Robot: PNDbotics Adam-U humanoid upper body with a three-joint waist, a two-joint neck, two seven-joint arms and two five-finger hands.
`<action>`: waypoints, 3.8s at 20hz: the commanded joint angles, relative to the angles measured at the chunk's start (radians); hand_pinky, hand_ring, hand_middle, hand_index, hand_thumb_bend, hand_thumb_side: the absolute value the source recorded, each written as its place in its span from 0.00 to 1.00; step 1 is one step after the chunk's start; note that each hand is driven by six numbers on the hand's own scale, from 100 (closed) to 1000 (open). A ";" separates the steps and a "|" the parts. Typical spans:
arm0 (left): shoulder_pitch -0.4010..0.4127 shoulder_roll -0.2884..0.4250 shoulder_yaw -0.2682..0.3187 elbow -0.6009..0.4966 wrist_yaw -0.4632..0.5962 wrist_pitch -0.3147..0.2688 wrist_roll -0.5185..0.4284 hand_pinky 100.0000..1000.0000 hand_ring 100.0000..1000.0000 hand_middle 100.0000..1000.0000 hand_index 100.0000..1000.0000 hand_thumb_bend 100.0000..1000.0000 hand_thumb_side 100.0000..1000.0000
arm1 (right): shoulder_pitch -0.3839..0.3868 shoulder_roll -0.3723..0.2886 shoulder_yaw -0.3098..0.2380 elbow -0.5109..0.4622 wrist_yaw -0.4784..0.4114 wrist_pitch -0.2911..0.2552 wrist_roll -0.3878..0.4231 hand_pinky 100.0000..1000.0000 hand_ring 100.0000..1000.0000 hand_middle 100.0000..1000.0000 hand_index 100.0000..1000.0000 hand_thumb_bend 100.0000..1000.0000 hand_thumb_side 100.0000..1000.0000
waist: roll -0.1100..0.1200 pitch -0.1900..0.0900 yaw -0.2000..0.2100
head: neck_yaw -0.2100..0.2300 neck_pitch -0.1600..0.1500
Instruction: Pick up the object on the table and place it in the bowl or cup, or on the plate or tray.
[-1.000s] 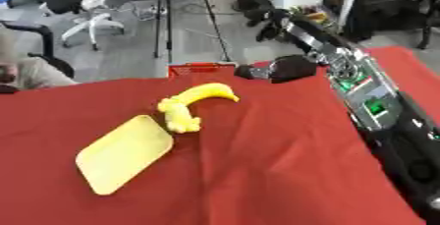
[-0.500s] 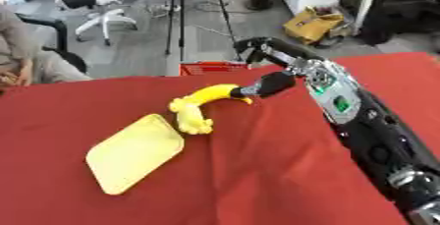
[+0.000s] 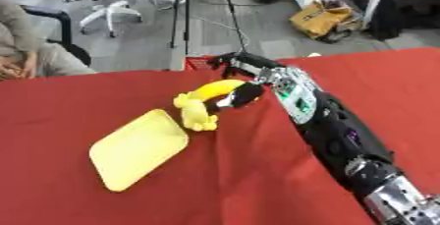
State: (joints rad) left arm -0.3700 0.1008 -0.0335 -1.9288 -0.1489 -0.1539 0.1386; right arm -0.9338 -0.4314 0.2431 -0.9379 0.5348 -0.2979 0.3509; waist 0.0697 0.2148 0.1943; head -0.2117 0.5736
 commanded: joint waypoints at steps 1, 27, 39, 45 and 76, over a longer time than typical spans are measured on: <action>-0.015 0.001 0.001 -0.028 0.006 -0.004 0.004 0.57 0.59 0.70 0.79 0.73 0.80 | -0.033 0.011 0.005 0.003 0.009 -0.005 0.011 0.77 0.70 0.82 0.95 0.68 0.33 | -0.011 0.008 0.008 | -0.014 -0.009; -0.021 -0.003 -0.003 -0.034 0.004 -0.001 -0.010 0.57 0.59 0.70 0.79 0.74 0.80 | -0.037 0.050 0.033 -0.028 0.159 -0.009 -0.049 0.81 0.77 0.82 0.94 0.65 0.36 | -0.009 0.017 0.033 | -0.020 -0.013; -0.019 -0.001 -0.002 -0.031 -0.001 0.002 -0.014 0.57 0.59 0.70 0.79 0.75 0.81 | -0.044 0.021 0.035 -0.135 0.260 0.038 -0.124 0.84 0.80 0.83 0.95 0.62 0.41 | -0.008 0.011 0.028 | -0.021 -0.010; -0.018 0.000 -0.002 -0.031 -0.001 0.003 -0.015 0.57 0.59 0.70 0.79 0.75 0.81 | -0.035 0.019 0.037 -0.108 0.382 0.044 -0.078 0.84 0.82 0.85 0.96 0.59 0.39 | -0.005 0.011 0.027 | -0.019 -0.011; -0.020 0.002 0.000 -0.030 -0.002 0.006 -0.017 0.57 0.58 0.69 0.79 0.76 0.81 | -0.014 0.052 0.016 0.048 0.321 0.045 0.065 0.82 0.78 0.84 0.95 0.63 0.32 | 0.014 0.013 0.029 | -0.018 -0.002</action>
State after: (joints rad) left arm -0.3786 0.0867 -0.0393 -1.9426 -0.1500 -0.1485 0.1240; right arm -0.9266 -0.3739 0.2596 -0.8722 0.8768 -0.2507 0.4104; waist 0.0710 0.2344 0.2210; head -0.2294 0.5705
